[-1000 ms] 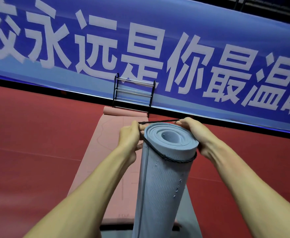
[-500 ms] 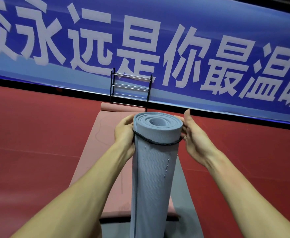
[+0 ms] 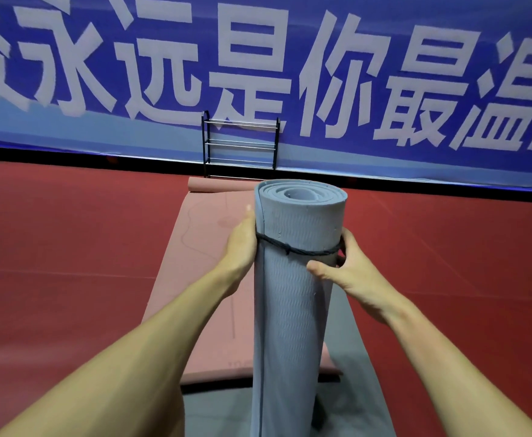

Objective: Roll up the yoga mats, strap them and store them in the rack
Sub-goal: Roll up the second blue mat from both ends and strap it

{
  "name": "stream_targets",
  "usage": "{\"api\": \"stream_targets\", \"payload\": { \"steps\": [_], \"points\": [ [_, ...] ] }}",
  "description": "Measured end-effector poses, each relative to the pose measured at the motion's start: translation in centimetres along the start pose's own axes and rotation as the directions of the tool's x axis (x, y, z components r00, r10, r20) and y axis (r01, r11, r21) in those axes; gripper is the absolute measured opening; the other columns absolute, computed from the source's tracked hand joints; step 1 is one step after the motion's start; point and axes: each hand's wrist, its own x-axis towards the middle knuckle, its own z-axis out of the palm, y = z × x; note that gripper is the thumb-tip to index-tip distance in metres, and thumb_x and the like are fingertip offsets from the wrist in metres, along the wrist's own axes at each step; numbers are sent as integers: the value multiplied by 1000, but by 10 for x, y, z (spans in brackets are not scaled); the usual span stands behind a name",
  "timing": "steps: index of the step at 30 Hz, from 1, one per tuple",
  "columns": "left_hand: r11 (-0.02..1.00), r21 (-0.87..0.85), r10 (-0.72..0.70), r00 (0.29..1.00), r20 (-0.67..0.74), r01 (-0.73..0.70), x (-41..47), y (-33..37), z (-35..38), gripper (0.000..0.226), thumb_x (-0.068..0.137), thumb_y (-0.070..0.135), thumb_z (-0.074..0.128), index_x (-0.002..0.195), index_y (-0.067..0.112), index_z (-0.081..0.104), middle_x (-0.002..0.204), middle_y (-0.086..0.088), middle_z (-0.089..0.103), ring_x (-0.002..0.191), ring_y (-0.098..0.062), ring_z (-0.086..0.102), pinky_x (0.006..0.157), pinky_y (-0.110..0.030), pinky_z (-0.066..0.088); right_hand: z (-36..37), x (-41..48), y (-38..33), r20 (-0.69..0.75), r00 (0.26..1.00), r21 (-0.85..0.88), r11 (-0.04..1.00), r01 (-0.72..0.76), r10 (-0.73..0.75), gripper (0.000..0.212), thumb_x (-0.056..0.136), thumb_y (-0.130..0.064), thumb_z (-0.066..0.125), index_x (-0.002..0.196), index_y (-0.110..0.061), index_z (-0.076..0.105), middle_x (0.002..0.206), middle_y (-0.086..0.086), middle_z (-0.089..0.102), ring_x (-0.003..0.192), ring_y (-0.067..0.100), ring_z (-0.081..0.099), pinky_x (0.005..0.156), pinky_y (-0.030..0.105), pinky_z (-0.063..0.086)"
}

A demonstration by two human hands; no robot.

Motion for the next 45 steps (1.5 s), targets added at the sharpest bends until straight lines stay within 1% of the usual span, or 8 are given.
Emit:
{"api": "stream_targets", "payload": {
  "steps": [6,14,19,22,28,35,41,45],
  "points": [
    [991,100,76,989,125,-89,-1,-25,10,44,99,46,20,106,36,61,114,10,65,108,-9,59,100,-38,46,-4,-1,-9,-135,990,98,993,63,-50,132,32,-85,72,143,-32,24,127,-22,49,110,-16,50,85,7,46],
    [968,-137,225,969,101,-210,16,-30,9,65,80,-11,28,136,14,50,128,2,61,108,-7,59,72,-11,46,-15,-2,14,-39,999,-24,999,-33,32,91,59,-33,89,133,-23,37,124,-17,54,108,-13,53,94,15,47],
    [954,-246,228,943,241,-168,10,-25,5,46,98,43,32,134,24,53,134,4,58,125,-15,51,97,-35,37,-15,-7,10,27,999,-7,999,-46,47,103,55,-48,84,140,-18,34,129,-10,53,105,-14,55,89,12,46],
    [988,-100,144,927,347,-116,6,-31,3,78,69,86,43,130,37,48,132,20,56,123,3,50,101,-24,41,-18,-4,1,-100,995,67,998,7,0,133,37,-74,81,147,-23,25,147,-7,40,127,0,47,101,28,45],
    [988,94,68,882,466,-126,1,-40,3,51,85,52,54,131,32,44,123,16,59,110,3,57,89,-19,45,-14,2,1,-159,987,133,990,38,-16,118,33,-73,84,130,-18,44,120,-7,62,106,-1,61,82,15,49],
    [993,93,13,846,533,-75,5,-48,-16,73,67,49,77,131,31,46,126,15,61,117,-5,57,98,-29,47,-10,-5,20,46,999,-3,1000,-8,8,102,61,-10,89,142,-23,27,133,-15,48,112,-12,52,85,8,46],
    [993,106,-17,821,570,-53,3,-49,-17,88,55,35,86,133,28,45,129,9,59,123,-14,54,102,-41,47,-19,-10,24,156,984,7,996,-92,90,127,42,-42,94,146,-24,23,141,-10,46,124,-2,49,104,26,43],
    [982,-154,173,850,497,-110,6,-37,-12,93,60,27,80,142,26,38,140,8,51,131,-11,45,104,-31,41,-22,-6,17,-27,996,256,964,-74,83,152,27,-66,89,152,-25,15,156,-6,28,142,9,29,117,38,26]
  ]
}}
